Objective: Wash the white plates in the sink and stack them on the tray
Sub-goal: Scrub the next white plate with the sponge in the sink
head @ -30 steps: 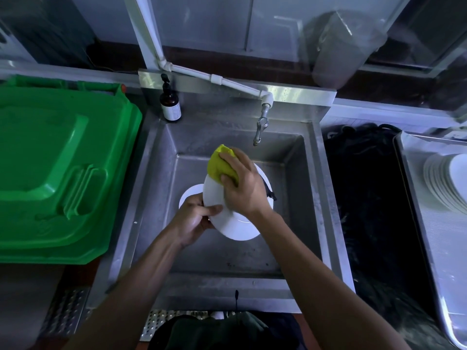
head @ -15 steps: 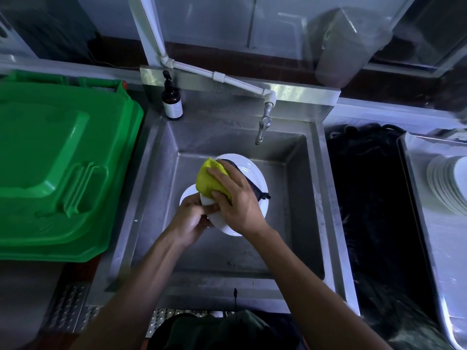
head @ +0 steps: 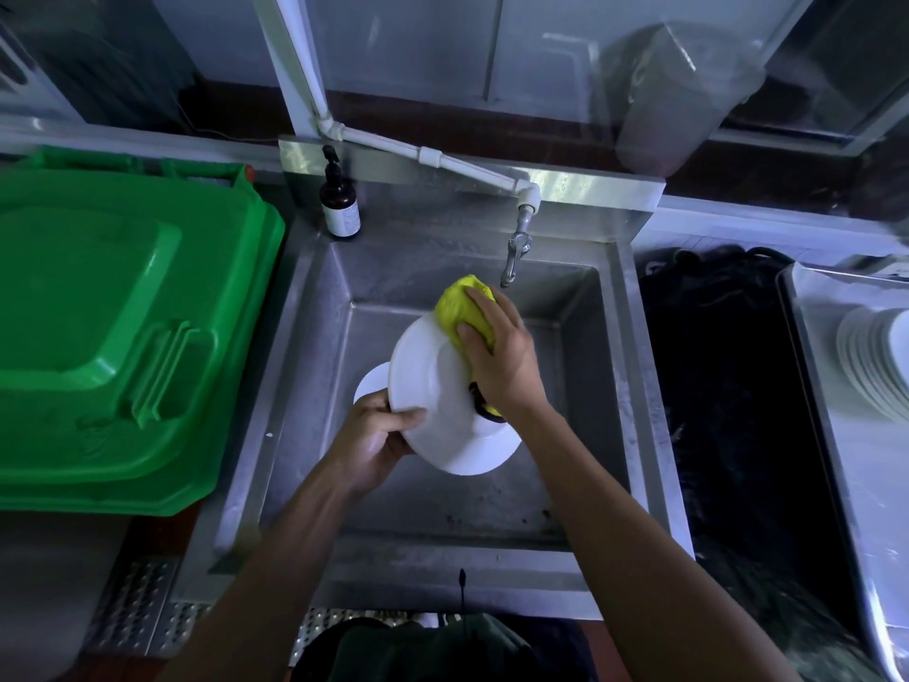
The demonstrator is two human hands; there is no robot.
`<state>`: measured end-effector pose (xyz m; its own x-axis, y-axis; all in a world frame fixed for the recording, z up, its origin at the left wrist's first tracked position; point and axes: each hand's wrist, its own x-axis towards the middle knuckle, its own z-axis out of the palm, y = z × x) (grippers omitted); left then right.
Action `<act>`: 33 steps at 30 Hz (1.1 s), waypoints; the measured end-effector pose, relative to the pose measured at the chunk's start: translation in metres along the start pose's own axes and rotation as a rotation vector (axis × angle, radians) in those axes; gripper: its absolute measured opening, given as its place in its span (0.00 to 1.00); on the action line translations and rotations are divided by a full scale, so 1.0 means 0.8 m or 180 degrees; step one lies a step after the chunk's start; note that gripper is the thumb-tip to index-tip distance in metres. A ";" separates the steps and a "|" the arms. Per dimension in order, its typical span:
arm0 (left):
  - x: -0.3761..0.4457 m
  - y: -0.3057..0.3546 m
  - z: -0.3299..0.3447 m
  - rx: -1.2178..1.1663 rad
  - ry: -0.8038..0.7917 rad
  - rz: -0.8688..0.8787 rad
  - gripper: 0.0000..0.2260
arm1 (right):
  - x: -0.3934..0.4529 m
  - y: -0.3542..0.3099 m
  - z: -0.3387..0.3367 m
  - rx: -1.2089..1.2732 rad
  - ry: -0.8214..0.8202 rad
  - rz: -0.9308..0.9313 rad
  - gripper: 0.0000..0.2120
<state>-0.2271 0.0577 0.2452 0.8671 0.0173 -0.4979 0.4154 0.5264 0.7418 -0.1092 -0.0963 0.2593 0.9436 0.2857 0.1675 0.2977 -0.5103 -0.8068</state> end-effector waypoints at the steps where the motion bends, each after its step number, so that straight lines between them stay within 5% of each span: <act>1: 0.000 -0.001 0.000 -0.0016 0.0023 0.0006 0.20 | 0.000 0.004 -0.001 0.0059 0.0061 0.0094 0.22; 12: 0.010 0.004 0.011 -0.0412 0.0259 0.0159 0.22 | -0.038 0.030 -0.008 0.0374 0.0333 0.1041 0.23; 22: 0.023 0.014 0.044 -0.0766 0.0736 0.0155 0.13 | -0.079 -0.014 0.035 0.0853 0.0570 0.0933 0.22; 33: 0.023 0.015 0.045 -0.1153 0.0608 0.0160 0.13 | -0.099 -0.021 0.048 0.0714 0.0523 0.0741 0.23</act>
<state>-0.1966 0.0335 0.2610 0.8029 0.1902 -0.5649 0.2206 0.7856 0.5781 -0.1944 -0.0789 0.2379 0.9985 0.0394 0.0388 0.0501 -0.3505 -0.9352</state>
